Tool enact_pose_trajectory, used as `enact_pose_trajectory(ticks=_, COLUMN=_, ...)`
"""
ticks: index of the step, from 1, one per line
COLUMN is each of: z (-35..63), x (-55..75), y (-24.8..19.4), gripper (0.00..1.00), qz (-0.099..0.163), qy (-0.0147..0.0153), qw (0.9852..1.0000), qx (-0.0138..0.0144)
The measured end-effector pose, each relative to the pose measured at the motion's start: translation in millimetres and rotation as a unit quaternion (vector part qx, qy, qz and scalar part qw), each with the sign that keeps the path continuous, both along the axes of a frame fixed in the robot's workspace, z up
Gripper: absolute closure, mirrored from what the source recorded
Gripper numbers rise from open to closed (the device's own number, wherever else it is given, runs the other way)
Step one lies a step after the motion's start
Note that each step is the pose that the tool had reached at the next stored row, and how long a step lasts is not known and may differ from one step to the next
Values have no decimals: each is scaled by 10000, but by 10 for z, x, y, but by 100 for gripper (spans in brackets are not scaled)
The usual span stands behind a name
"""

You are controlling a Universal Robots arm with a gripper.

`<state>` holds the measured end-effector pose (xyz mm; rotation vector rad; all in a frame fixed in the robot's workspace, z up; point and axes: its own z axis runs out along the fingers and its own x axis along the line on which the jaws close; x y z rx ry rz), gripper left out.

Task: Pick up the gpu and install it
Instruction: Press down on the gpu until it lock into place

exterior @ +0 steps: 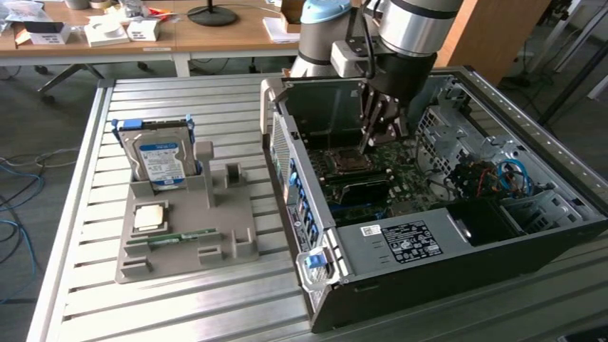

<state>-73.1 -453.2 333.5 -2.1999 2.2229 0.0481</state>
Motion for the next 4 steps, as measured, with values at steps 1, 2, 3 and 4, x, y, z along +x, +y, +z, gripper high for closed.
enact_pose_trajectory(ticks=1, z=0, x=0, y=0, gripper=89, qz=0, qy=0, qw=10000, qx=0)
enact_pose_trajectory(ticks=2, z=0, x=0, y=0, gripper=89, qz=0, qy=0, qw=10000, qx=0)
enact_pose_trajectory(ticks=3, z=0, x=0, y=0, gripper=89, qz=0, qy=0, qw=10000, qx=0)
enact_pose_trajectory(ticks=4, z=0, x=0, y=0, gripper=89, qz=0, qy=0, qw=10000, qx=0)
